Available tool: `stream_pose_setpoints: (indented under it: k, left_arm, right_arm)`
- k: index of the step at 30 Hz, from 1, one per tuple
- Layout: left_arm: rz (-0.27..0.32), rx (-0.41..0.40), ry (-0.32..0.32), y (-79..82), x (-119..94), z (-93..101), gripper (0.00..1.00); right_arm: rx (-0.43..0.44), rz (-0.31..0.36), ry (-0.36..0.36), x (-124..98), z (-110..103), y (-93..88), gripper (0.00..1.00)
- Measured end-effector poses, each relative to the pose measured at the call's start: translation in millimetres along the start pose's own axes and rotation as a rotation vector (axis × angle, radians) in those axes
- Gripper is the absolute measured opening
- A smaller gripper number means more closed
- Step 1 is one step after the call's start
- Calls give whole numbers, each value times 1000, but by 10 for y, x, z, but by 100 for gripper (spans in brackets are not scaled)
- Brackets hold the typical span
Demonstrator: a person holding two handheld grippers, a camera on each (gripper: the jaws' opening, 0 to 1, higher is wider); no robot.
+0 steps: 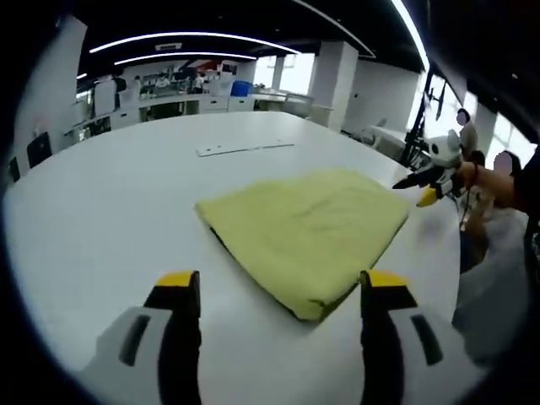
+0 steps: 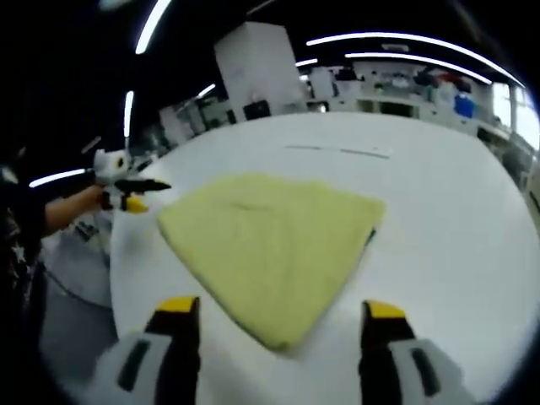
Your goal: Fold the garment on the visible template until the final outline fits inside the template.
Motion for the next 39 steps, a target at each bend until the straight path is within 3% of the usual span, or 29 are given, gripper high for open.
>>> stream_pose_setpoints:
  k: [3,10,19,29,39]
  left_arm:
    - [5,-7,2,-45,-31,38,64]
    - [-9,-28,36,-181,-24,85,46]
    - [-25,-76,42,-301,-29,172,30]
    - [-30,-121,27,-350,16,276,16]
    - [-12,-153,35,-362,22,235,7]
  right_arm:
    - [-17,-5,-8,-29,-5,-61,67]
    - [-70,-9,-26,-88,34,-193,40]
    - [-79,-6,-46,-119,105,-323,19]
    - [-56,21,-43,-74,101,-354,7]
    - [-47,58,-17,-66,63,-328,0]
Point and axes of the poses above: the point that each gripper's makers call its tool centre point, and the gripper's own axes: x roughly forward along the fingers, z roughly to its right, y roughly out of its top, the point moved 1 cm from there along -x, roughly backward along the fingers, and after that the axes turned 3 degrees about y, right-handed, at the moved point
